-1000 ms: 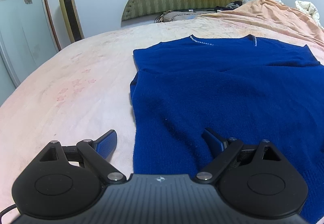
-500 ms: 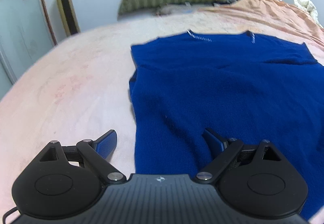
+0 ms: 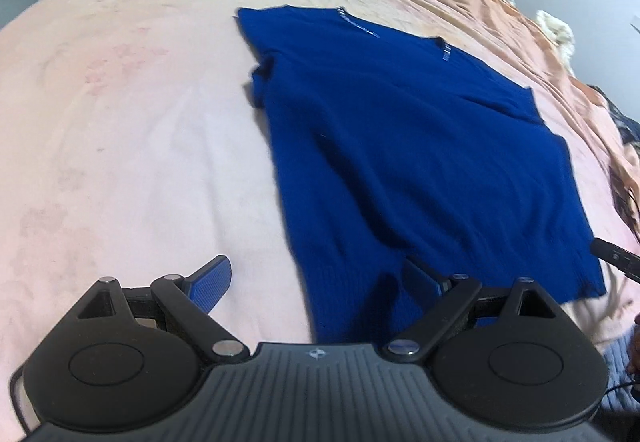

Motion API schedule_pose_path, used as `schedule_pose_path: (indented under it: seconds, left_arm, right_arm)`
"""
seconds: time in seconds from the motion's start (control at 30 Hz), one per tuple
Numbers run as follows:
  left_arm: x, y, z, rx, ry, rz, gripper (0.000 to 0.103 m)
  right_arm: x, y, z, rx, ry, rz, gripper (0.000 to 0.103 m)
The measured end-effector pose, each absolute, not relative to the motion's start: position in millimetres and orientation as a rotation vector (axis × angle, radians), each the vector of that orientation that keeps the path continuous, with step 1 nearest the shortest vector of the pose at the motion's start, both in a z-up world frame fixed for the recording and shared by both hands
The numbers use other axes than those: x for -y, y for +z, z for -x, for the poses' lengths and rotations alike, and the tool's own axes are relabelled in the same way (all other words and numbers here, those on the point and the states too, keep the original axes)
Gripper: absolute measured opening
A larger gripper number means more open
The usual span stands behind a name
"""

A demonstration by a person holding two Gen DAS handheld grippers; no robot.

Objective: Fold small clothes

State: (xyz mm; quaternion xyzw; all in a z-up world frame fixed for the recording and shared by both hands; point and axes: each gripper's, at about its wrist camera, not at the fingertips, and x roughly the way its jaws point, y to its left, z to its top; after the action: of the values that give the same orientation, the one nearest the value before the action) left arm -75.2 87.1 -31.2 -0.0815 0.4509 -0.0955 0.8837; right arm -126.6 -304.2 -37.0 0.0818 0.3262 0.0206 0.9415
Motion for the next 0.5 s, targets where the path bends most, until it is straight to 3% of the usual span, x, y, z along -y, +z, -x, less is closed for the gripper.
schedule_pose_path:
  seconds: [0.3,0.37,0.5]
  left_arm:
    - [-63,-34,73,-0.919,-0.279,0.159,0.092]
    - [-57,-34,73,-0.915,-0.279,0.144,0.092]
    - [-54,-35,73,-0.913,-0.259,0.136,0.093]
  right_arm:
    - [303,-43,139,-0.717,0.07,-0.185,0.072]
    - [302,-43,139,-0.722,0.087,-0.193,0.064]
    - [295,-43,139,-0.722,0.126,-0.2,0.06]
